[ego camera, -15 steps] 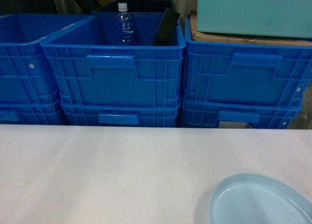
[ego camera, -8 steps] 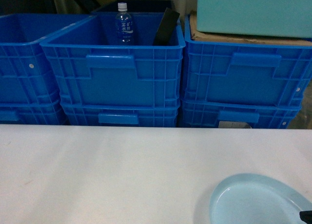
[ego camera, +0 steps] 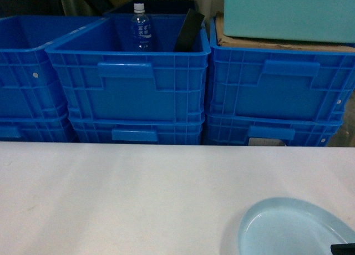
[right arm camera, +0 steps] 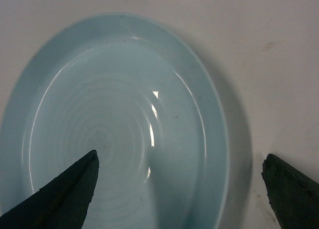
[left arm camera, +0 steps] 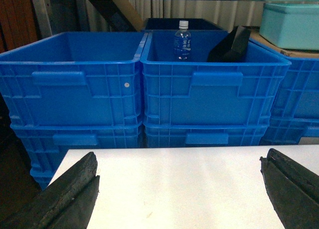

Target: Place blue tray on left shelf second layer neatly

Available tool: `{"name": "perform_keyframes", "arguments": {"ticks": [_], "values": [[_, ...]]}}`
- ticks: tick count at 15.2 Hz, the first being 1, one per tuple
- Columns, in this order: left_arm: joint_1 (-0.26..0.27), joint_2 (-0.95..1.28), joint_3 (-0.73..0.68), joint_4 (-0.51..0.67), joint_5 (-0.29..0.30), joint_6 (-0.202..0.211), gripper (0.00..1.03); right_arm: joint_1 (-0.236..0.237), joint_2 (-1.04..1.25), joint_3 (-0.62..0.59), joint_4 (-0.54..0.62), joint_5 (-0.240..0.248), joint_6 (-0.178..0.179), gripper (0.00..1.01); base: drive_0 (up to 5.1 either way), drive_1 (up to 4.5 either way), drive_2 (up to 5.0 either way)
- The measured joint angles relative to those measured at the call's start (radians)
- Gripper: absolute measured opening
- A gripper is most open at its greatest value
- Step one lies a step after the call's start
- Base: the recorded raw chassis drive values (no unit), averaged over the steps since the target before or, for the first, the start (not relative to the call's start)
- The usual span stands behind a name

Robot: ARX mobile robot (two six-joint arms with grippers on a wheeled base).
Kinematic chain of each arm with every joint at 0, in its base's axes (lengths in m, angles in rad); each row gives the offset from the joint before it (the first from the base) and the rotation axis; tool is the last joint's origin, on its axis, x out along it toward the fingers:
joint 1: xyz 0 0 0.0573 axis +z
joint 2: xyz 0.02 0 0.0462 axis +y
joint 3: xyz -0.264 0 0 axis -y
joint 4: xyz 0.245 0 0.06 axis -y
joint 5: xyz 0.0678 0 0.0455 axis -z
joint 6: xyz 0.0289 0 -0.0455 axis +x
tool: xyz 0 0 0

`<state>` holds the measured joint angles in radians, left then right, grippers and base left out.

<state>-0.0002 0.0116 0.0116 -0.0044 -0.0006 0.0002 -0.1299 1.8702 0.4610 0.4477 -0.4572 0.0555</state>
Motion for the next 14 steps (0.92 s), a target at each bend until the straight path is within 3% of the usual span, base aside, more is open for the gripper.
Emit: {"name": "perform_keyframes", "arguments": {"ticks": [3,6,9,14], "values": [[0.0,0.0,0.0,0.0,0.0,0.0,0.98,0.045,-0.009,0.0,-0.012,0.005,0.021,0.98,0.0,0.0,0.0],[0.0,0.0,0.0,0.0,0.0,0.0,0.98,0.044,0.003,-0.006,0.013,0.035,0.013,0.93,0.0,0.0,0.0],[0.0,0.0,0.0,0.0,0.0,0.0,0.98,0.016,0.032,-0.025,0.058,0.063,-0.023,0.53,0.0,0.0,0.0],[0.0,0.0,0.0,0.0,0.0,0.0,0.98,-0.061,0.072,-0.041,0.095,0.035,-0.03,0.05,0.0,0.0,0.0]]}}
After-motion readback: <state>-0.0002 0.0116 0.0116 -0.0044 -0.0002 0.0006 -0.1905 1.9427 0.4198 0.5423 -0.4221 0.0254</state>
